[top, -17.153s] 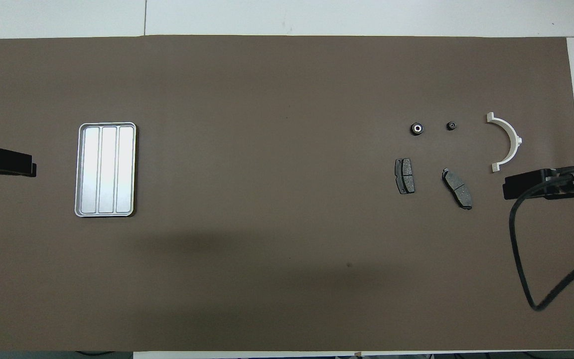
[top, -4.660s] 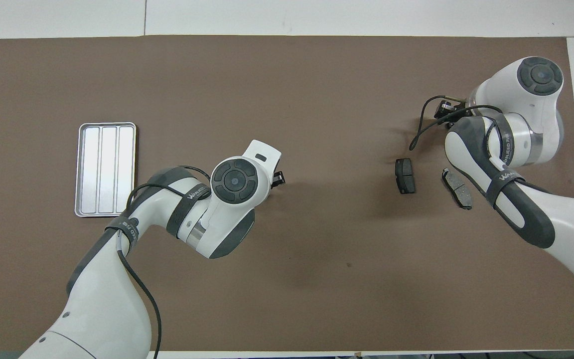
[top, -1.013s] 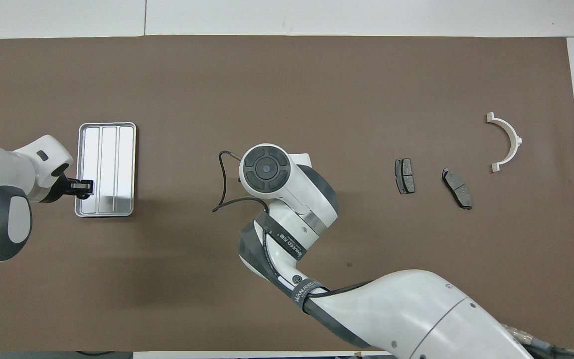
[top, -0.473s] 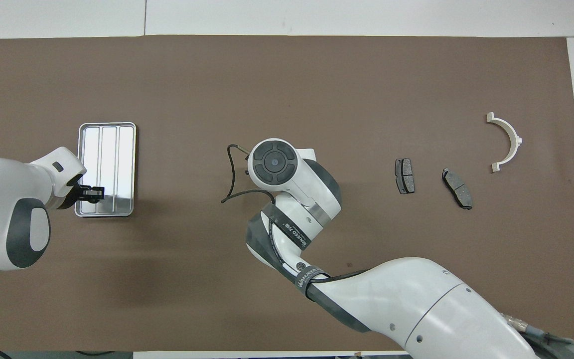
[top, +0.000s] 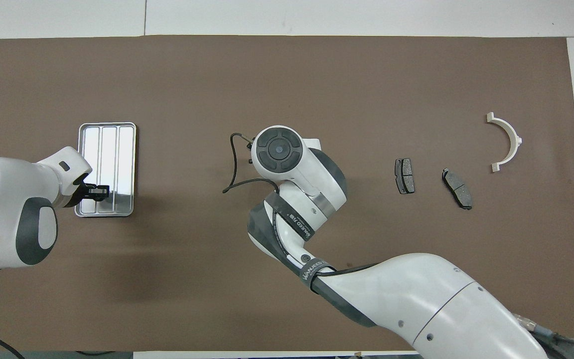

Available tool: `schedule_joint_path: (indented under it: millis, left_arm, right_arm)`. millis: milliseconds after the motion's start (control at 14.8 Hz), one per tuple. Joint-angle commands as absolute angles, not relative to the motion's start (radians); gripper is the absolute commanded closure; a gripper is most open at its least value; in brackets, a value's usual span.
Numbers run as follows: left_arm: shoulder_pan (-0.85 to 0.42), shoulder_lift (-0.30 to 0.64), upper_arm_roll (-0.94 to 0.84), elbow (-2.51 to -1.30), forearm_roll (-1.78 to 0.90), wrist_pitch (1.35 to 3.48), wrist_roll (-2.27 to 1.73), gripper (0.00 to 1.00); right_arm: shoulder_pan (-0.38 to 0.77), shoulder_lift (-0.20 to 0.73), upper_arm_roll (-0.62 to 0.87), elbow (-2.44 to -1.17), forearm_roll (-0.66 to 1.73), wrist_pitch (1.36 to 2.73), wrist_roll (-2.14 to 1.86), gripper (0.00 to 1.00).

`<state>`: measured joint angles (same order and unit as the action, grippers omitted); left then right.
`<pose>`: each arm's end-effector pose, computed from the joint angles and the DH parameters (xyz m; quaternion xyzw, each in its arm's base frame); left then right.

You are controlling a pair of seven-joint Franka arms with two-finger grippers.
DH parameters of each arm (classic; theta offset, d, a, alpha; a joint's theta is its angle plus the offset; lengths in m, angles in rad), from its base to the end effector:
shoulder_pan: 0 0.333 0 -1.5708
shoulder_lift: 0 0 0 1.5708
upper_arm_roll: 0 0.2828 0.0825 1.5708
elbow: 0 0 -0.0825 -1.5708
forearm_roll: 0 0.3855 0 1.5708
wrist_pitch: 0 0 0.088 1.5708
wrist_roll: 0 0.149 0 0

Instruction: Pick bearing gear from pile to tray

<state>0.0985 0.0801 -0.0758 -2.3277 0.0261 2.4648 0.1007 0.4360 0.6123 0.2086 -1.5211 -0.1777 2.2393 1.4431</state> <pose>0.5205 0.0120 0.2336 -0.9984 0.0487 -0.0282 0.0072 0.5793 0.4014 0.2496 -0.9304 0.3612 -0.0429 0.0450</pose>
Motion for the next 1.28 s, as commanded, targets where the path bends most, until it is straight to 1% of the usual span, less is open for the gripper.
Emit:
schedule_joint_path:
  millis: [0,135,203,270,338,405,540,608,743,1013,1216]
  left_arm:
    - [0.074,0.094,-0.074,-2.342,0.014,2.520,0.071,1.00]
    - [0.072,0.104,-0.074,-2.341,0.014,2.531,0.058,1.00]
    - [0.072,0.104,-0.074,-2.339,0.014,2.527,0.066,0.59]
    - [0.072,0.104,-0.074,-2.338,0.014,2.520,0.077,0.39]
    - [0.072,0.104,-0.074,-2.332,0.014,2.513,0.099,0.32]
    - [0.072,0.104,-0.074,-2.329,0.014,2.507,0.112,0.23]
    - [0.072,0.107,-0.075,-2.263,0.014,2.426,0.110,0.22]
    - [0.068,0.112,-0.075,-2.196,0.014,2.339,0.097,0.23]
    - [-0.001,0.138,-0.075,-2.094,0.014,2.246,-0.013,0.23]
    - [-0.173,0.170,-0.074,-2.083,0.014,2.361,-0.300,0.22]
    - [-0.310,0.245,-0.068,-2.020,0.031,2.364,-0.463,0.22]
  right_arm:
    - [0.333,0.582,0.235,-1.477,-0.186,2.165,1.372,0.00]
    - [0.276,0.530,0.239,-1.477,-0.143,2.116,1.214,0.00]
    - [0.249,0.505,0.239,-1.477,-0.106,2.087,1.134,0.00]
    - [0.215,0.480,0.239,-1.476,-0.083,2.053,1.046,0.00]
    - [0.184,0.457,0.239,-1.476,-0.080,2.011,0.946,0.00]
    - [0.154,0.437,0.239,-1.476,-0.077,1.970,0.831,0.00]
    - [0.094,0.411,0.238,-1.476,-0.077,1.915,0.657,0.00]
    - [0.065,0.402,0.238,-1.477,-0.077,1.901,0.585,0.00]
    - [0.025,0.391,0.238,-1.477,-0.077,1.878,0.513,0.00]
    - [-0.015,0.377,0.238,-1.486,-0.077,1.878,0.505,0.00]
    - [-0.028,0.376,0.238,-1.489,-0.077,1.876,0.456,0.00]
